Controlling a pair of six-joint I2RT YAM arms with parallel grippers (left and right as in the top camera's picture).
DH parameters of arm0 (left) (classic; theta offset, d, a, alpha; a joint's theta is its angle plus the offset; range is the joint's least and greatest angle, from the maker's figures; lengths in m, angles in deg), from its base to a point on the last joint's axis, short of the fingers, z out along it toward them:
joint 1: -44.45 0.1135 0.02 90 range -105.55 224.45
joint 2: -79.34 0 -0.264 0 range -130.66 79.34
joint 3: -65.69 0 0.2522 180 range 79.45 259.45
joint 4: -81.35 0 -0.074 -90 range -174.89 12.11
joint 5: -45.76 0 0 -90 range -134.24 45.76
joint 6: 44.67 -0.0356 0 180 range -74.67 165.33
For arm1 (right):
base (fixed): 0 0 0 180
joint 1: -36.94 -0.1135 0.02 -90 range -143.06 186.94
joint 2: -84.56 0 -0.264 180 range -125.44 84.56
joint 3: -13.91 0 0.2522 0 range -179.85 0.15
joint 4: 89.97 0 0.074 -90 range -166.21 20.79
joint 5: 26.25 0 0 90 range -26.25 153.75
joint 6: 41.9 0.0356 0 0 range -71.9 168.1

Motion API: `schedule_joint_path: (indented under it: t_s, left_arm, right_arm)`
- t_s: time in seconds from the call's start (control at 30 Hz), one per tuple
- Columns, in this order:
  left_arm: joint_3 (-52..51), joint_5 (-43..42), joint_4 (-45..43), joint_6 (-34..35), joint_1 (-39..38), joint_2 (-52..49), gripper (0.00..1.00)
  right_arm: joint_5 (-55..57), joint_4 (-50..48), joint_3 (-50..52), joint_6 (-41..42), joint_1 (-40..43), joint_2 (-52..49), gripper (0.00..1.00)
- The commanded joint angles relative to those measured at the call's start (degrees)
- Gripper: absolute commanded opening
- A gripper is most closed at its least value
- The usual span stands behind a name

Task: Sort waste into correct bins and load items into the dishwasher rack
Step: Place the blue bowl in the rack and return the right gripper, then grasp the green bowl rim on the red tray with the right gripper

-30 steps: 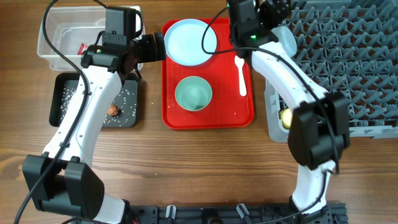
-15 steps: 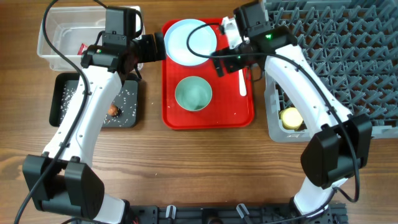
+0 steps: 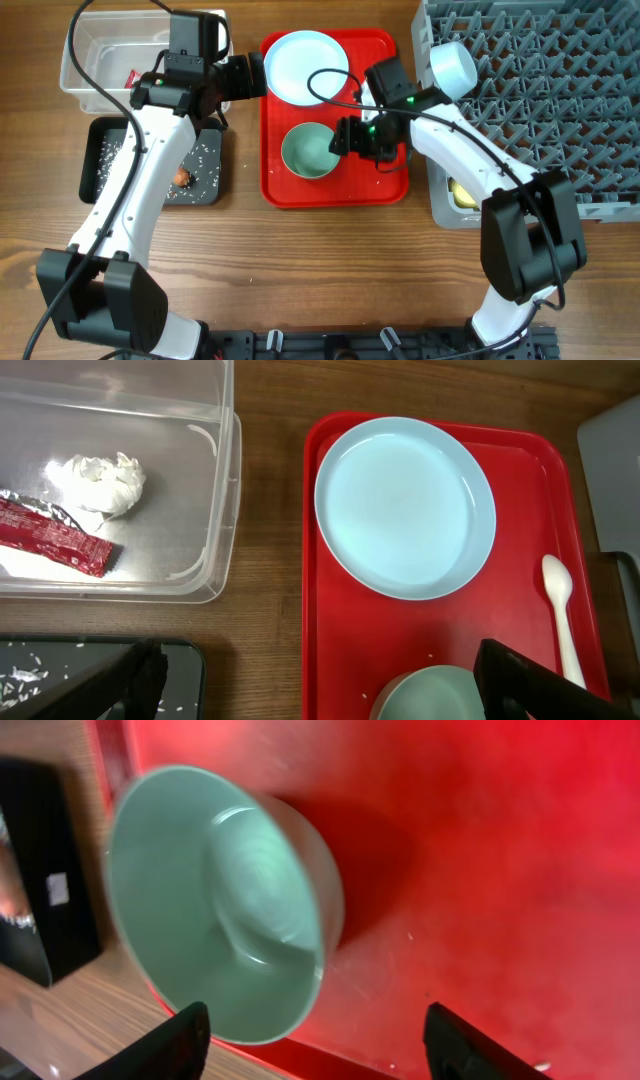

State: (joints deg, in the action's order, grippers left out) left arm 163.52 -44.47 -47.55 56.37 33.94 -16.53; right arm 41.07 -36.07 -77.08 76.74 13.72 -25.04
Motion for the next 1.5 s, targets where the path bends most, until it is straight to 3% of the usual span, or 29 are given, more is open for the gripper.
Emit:
schedule_joint_path:
  t_s: [0.0,0.1,0.43,0.57,0.77,0.93,1.27,1.47]
  left_arm:
    - [0.79,0.76,-0.02,-0.31,0.00,0.46,1.00]
    - [0.79,0.76,-0.02,-0.31,0.00,0.48,1.00]
    - [0.79,0.76,-0.02,-0.31,0.00,0.46,1.00]
    - [0.79,0.76,-0.02,-0.31,0.00,0.48,1.00]
    - [0.79,0.76,-0.02,-0.31,0.00,0.48,1.00]
    - [0.79,0.76,-0.02,-0.31,0.00,0.46,1.00]
    - [0.79,0.76,-0.02,-0.31,0.00,0.46,1.00]
    - [0.79,0.76,-0.02,-0.31,0.00,0.46,1.00]
  right_arm:
    - [-1.36,-0.76,1.03,6.56,-0.15,-0.79,0.60]
    - [-0.68,-1.70,1.03,8.98,-1.01,-0.87,0.51]
    - [2.14,-4.52,1.03,16.48,-3.72,-4.13,0.49]
    - [2.16,-4.85,1.03,17.03,-3.72,-4.98,0.44]
    - [2.36,-4.94,1.03,18.08,-3.72,-5.38,0.26]
    - [2.36,-4.98,1.03,18.08,-3.65,-5.38,0.04]
    - [-0.42,-4.52,1.03,16.22,-2.14,-5.01,0.04]
    - [1.99,-3.89,0.96,11.78,-0.48,0.85,0.04]
